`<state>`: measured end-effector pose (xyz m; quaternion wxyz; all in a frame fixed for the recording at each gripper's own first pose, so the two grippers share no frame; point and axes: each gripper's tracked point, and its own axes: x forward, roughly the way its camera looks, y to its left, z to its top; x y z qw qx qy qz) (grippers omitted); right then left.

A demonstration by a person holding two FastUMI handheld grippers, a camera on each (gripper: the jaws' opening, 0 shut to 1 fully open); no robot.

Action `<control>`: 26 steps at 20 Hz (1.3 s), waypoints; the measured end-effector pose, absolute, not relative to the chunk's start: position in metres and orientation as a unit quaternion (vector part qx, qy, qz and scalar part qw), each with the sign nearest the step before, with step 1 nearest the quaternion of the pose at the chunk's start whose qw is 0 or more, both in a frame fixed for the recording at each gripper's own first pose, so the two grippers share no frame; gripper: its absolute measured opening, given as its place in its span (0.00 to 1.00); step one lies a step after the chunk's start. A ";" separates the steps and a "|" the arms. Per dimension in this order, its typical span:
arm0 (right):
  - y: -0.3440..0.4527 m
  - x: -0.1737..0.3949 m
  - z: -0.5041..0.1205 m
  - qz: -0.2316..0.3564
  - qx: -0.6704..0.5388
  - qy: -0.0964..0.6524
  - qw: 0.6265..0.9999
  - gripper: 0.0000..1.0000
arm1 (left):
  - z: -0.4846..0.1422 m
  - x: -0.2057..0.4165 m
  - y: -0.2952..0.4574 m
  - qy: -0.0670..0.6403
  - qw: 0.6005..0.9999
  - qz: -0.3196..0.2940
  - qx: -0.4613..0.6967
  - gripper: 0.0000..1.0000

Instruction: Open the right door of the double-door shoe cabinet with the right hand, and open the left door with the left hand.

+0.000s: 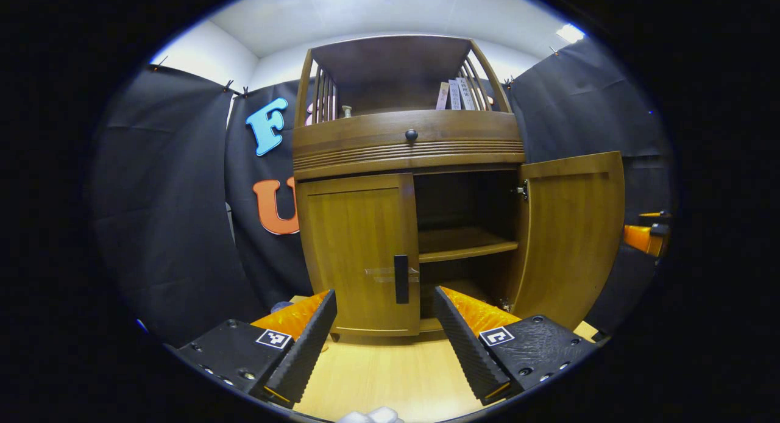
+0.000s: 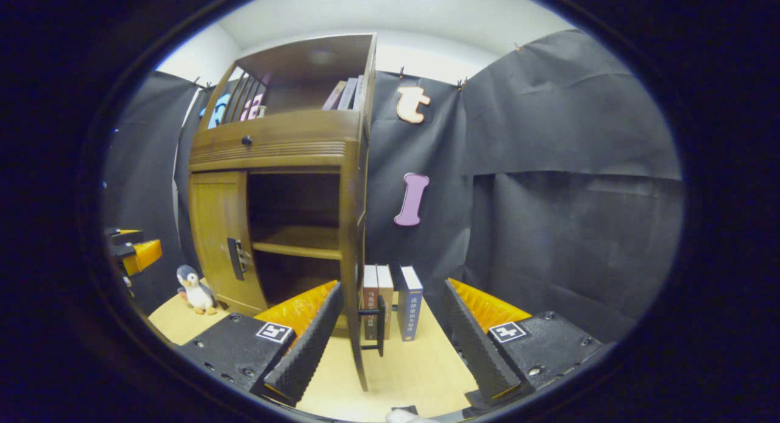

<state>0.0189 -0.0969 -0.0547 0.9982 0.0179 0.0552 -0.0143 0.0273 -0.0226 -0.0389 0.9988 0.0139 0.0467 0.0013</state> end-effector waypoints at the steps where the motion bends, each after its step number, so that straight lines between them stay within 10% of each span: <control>1: -0.084 0.015 -0.054 -0.015 0.018 0.055 0.998 1.00 | -0.041 0.030 -0.016 0.047 0.999 -0.002 0.015 0.96; 26: 0.056 0.011 -0.068 -0.009 0.026 0.117 0.993 1.00 | -0.143 0.251 -0.062 0.053 0.996 -0.065 -0.029 0.96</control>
